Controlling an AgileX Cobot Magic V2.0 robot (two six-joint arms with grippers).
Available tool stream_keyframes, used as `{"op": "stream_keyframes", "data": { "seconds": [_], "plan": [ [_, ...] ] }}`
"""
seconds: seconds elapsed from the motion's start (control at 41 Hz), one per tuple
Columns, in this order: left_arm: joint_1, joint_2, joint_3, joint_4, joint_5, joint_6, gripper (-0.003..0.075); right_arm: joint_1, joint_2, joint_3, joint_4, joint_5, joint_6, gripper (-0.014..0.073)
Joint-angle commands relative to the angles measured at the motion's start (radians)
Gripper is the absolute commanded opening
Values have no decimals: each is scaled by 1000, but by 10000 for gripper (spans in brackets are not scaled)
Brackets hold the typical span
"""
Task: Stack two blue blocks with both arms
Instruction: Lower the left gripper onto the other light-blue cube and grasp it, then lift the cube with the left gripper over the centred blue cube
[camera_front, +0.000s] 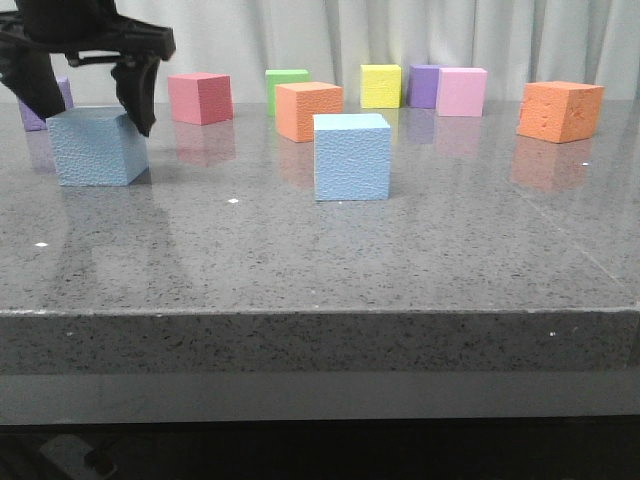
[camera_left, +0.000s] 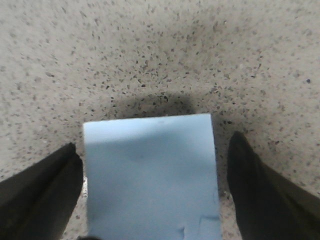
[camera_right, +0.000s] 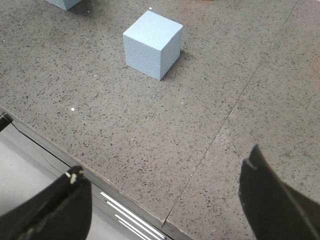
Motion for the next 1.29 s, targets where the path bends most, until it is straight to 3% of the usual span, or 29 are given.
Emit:
{"op": "stream_keyframes", "data": {
  "seconds": [0.0, 0.293, 0.439, 0.61, 0.878, 1.073, 1.268],
  "plan": [
    [-6, -31, -32, 4, -33, -20, 565, -6, -7, -26, 20, -66, -9, 608],
    [-6, -26, -32, -2, -31, -22, 391, -6, -7, -26, 20, -66, -9, 608],
    [-6, -26, -79, -2, 33, 33, 364, -6, -7, -26, 20, -66, -9, 608],
    [-33, -26, -214, -58, 154, 273, 364, -6, -7, -26, 20, -66, -9, 608],
    [-151, -26, -408, -416, 232, 751, 364, -6, -7, -26, 20, -66, -9, 608],
    [-288, -24, -424, -379, 222, 1083, 364, -6, -7, -26, 20, -66, -9, 608],
    [-346, -6, -424, -299, 148, 1151, 364, -6, -7, -26, 20, -66, -9, 608]
  ]
}}
